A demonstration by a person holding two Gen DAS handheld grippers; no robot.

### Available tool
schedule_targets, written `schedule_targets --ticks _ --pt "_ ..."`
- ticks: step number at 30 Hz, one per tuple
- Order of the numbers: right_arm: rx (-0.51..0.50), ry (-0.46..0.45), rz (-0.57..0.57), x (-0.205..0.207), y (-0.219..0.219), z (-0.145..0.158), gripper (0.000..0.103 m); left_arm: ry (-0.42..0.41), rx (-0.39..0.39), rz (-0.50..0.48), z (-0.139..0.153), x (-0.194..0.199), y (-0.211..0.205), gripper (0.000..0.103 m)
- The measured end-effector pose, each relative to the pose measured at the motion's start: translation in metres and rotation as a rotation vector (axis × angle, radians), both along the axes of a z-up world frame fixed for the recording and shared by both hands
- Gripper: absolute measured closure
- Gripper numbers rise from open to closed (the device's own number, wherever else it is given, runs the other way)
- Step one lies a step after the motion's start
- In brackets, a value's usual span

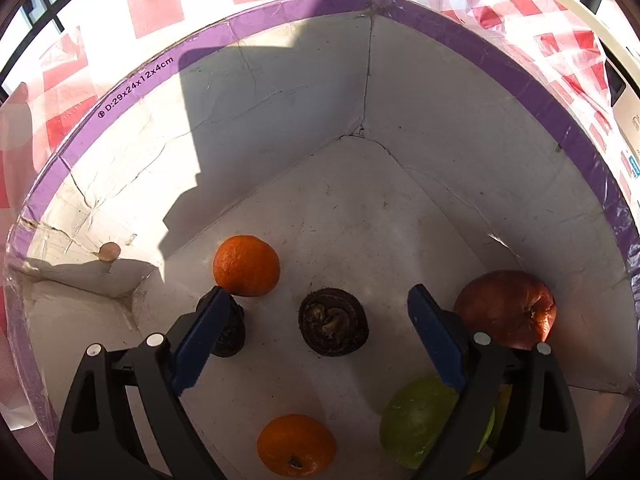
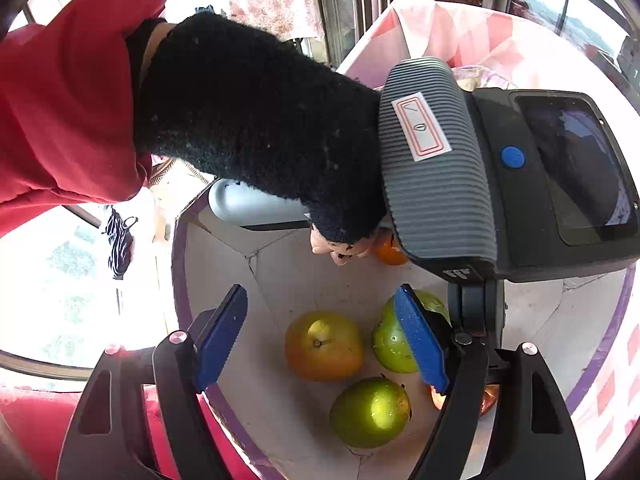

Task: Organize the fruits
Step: 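Move both open tools back to the tangerine and last dried persimmon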

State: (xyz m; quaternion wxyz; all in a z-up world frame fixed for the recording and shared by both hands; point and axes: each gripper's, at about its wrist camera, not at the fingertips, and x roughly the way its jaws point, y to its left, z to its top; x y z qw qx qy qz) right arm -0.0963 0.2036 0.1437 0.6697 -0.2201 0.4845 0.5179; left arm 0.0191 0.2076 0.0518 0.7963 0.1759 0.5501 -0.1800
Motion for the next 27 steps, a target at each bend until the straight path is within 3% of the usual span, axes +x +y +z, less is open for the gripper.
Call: schedule_targets --ticks 8,14,20,23,27 --pt "0.224 0.021 -0.148 0.037 -0.069 0.05 0.026 -0.113 -0.139 0.251 0.044 0.007 0.018 0.009" --pt "0.344 0.04 -0.468 0.088 -0.163 0.053 0.025 -0.254 -0.123 0.373 0.071 0.023 0.026 0.009" --pt "0.232 0.032 -0.8 0.136 -0.228 -0.011 0.025 -0.4 -0.198 0.483 0.114 0.038 0.021 0.004" --pt "0.127 -0.001 -0.838 0.156 -0.239 -0.045 0.025 -0.419 -0.252 0.553 0.127 0.049 0.008 0.002" --pt "0.023 -0.091 -0.8 0.172 -0.233 -0.082 0.028 -0.344 -0.241 0.579 0.121 0.077 -0.02 0.002"
